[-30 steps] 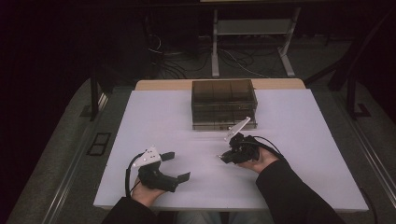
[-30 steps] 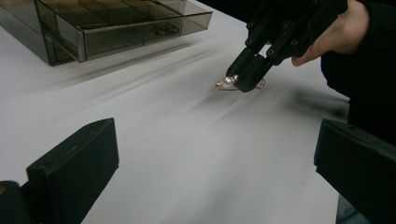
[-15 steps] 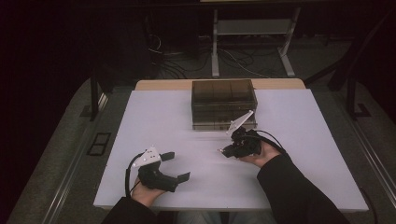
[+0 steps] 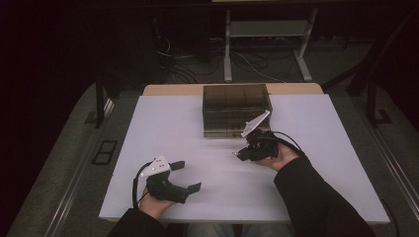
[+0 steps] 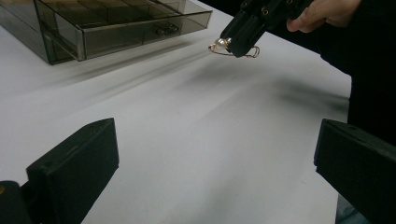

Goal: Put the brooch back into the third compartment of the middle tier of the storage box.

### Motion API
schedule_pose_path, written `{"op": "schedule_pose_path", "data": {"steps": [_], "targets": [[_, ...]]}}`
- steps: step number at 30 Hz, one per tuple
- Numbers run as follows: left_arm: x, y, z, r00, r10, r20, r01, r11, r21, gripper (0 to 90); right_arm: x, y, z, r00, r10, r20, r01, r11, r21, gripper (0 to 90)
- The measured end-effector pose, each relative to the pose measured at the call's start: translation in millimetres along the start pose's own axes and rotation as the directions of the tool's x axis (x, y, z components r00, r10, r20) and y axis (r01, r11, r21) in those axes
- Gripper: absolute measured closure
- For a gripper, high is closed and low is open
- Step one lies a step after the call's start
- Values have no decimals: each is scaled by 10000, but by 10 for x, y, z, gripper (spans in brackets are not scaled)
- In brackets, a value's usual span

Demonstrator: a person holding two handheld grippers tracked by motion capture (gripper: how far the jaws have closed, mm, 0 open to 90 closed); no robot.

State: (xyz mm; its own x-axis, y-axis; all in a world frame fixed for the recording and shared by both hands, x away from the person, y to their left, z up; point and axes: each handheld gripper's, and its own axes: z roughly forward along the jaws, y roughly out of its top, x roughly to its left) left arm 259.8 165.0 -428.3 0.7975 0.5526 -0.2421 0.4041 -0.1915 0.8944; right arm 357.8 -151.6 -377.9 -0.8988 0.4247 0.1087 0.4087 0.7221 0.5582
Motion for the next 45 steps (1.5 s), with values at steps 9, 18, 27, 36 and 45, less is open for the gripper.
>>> {"op": "schedule_pose_path", "data": {"steps": [9, 18, 27, 36, 45], "targets": [[0, 0, 1, 10000, 9, 10, -9, 10000, 16, 0, -38, 33, -27, 10000, -8, 48, 8, 10000, 25, 788], [-1, 0, 1, 10000, 12, 18, -12, 10000, 20, 0, -100, 60, -55, 10000, 34, 63, -34, 10000, -71, 787], [-2, 0, 2, 10000, 23, 34, -23, 10000, 29, 0, -199, 105, -86, 9998, 74, 186, -71, 9999, -153, 787], [-8, -1, 5, 10000, 15, 55, -16, 10000, 47, 0, -303, 127, -115, 9989, 189, 430, -181, 9996, -194, 787], [-5, -1, 7, 10000, 33, 43, -33, 10000, 66, 0, -399, 121, -168, 9975, 437, 551, -419, 9986, -330, 787]]}}
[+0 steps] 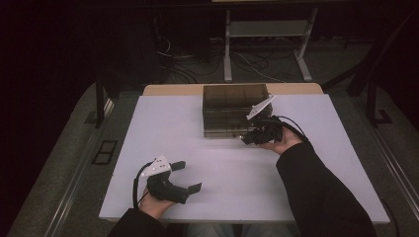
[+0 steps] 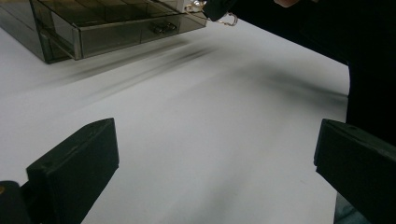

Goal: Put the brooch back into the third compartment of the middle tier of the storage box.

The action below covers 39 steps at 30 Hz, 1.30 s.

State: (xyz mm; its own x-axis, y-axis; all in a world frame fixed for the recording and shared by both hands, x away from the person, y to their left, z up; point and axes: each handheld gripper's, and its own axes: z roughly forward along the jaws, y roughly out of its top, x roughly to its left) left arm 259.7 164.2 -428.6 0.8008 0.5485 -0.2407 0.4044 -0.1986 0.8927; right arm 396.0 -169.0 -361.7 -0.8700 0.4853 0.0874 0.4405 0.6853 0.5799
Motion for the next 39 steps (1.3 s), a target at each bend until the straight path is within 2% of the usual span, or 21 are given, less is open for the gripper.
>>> {"op": "schedule_pose_path", "data": {"steps": [17, 22, 33, 39], "targets": [[2, -1, -2, 10000, -16, -19, 16, 10000, -23, 0, -174, -27, -45, 9993, 289, 239, -289, 9996, -25, 787], [3, -1, -2, 10000, -18, -15, 18, 10000, -22, 0, -223, -21, -92, 9984, 479, 290, -475, 9988, -137, 787], [4, -1, -6, 10000, -29, -15, 29, 10000, -38, 0, -321, 4, -194, 9971, 562, 514, -542, 9978, -393, 787], [3, -1, -5, 10000, -28, -11, 28, 10000, -31, 0, -380, -8, -216, 9960, 627, 634, -605, 9975, -355, 787]]}}
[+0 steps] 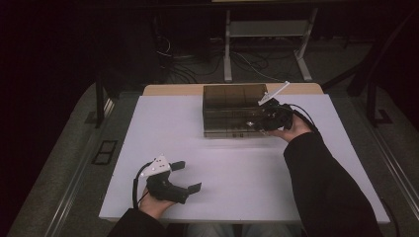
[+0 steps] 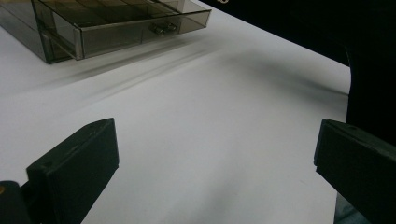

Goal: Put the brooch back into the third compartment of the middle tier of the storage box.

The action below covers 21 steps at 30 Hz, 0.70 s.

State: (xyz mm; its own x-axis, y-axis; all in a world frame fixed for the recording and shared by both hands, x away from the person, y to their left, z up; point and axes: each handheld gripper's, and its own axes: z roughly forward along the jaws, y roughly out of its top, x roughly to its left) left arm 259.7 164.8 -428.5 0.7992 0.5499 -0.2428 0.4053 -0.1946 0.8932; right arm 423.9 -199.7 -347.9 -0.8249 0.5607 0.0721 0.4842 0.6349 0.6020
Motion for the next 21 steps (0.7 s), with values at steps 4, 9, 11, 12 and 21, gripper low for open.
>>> {"op": "schedule_pose_path", "data": {"steps": [4, 9, 11, 12, 21], "targets": [[2, 0, 0, 10000, -4, 1, 4, 10000, -2, 0, -54, -10, -16, 9999, 150, 79, -149, 9998, -130, 787], [2, -1, 2, 10000, -2, 15, 2, 10000, 1, 0, -113, -23, -26, 9995, 250, 168, -245, 9994, -247, 787], [2, 0, 2, 10000, 0, 15, 0, 10000, 6, 0, -132, -25, -32, 9994, 300, 195, -294, 9991, -299, 787], [1, 0, 2, 10000, 1, 17, -1, 10000, 10, 0, -144, -27, -36, 9994, 290, 199, -283, 9991, -319, 787], [1, 0, 2, 10000, -7, 20, 7, 10000, 2, 0, -237, -49, -31, 9985, 465, 300, -451, 9979, -470, 787]]}}
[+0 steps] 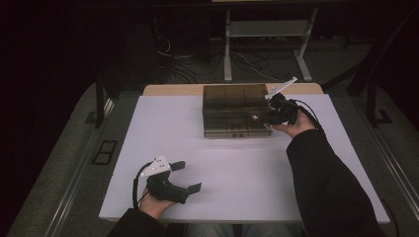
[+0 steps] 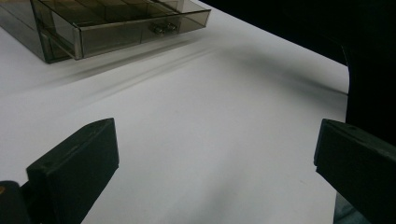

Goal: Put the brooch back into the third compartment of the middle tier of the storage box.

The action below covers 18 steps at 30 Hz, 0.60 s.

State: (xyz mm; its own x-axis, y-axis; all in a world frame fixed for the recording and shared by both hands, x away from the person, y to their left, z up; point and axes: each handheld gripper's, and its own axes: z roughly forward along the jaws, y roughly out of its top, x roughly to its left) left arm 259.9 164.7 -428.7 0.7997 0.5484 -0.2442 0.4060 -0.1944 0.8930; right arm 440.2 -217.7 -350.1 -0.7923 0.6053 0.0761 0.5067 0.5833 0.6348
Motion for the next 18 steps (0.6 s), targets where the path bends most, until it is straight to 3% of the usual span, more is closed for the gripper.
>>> {"op": "schedule_pose_path", "data": {"steps": [18], "targets": [[0, 1, -1, 10000, 8, 14, -8, 10000, 9, 0, -163, -43, 164, 9998, 144, 142, -145, 9999, 68, 786]]}}
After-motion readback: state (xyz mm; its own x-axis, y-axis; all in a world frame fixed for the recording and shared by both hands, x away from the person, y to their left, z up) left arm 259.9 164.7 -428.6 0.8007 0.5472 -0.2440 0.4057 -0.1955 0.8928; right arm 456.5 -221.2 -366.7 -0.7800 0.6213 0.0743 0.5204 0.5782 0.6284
